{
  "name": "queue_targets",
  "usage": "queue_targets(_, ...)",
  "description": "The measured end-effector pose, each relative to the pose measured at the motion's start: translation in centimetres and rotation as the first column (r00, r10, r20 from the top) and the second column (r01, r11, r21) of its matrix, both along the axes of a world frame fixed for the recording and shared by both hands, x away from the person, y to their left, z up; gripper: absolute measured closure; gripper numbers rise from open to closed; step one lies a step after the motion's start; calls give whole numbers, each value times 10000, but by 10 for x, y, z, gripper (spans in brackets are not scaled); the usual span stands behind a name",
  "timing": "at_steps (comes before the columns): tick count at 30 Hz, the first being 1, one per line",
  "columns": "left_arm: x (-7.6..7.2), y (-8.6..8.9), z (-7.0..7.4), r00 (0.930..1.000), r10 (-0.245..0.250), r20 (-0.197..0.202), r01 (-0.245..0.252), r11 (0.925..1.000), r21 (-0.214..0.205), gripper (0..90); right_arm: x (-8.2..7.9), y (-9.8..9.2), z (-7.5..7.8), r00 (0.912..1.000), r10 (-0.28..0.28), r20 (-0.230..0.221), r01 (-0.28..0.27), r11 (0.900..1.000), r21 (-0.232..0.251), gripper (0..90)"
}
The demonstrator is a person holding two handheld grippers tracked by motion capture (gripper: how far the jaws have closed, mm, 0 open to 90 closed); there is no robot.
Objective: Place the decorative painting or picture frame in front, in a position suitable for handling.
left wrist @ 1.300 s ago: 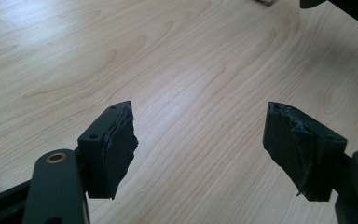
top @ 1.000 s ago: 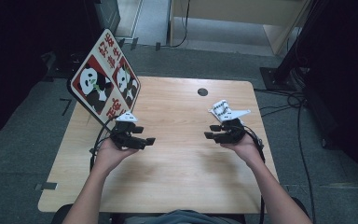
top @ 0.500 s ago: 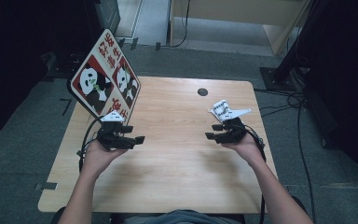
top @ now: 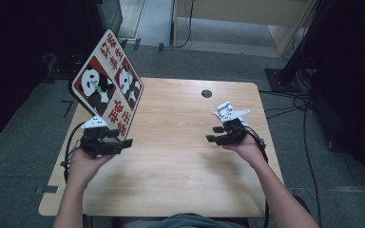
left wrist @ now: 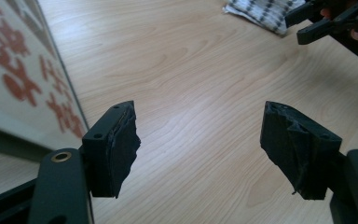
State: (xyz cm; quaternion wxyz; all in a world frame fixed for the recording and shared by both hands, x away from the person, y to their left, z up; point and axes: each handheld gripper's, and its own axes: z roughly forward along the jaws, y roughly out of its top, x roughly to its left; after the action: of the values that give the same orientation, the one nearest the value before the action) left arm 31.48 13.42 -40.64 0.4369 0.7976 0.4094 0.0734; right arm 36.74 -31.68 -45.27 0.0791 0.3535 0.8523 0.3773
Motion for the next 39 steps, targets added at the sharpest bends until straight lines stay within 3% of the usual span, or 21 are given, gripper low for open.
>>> queue_targets(13, -10, 39, 10, 9931, 1168, 85, -1166, 9929, -236, 294, 4, 6, -1, 9998, 191, -56, -191, 9998, -4, 474)
queue_targets(16, -9, 45, 16, 9910, 1330, 142, -1329, 9911, -47, 294, 3, 7, 0, 9997, 218, -95, -218, 9998, -16, 474)
queue_targets(25, 2, 69, 36, 9803, 1973, 88, -1972, 9803, -119, 290, 3, 9, -2, 9993, 295, -217, -297, 9995, -86, 466)
queue_targets(39, 30, 73, 74, 9741, 2256, -140, -2255, 9742, 127, 289, 4, 12, -5, 9988, 412, -267, -416, 9991, -109, 465)
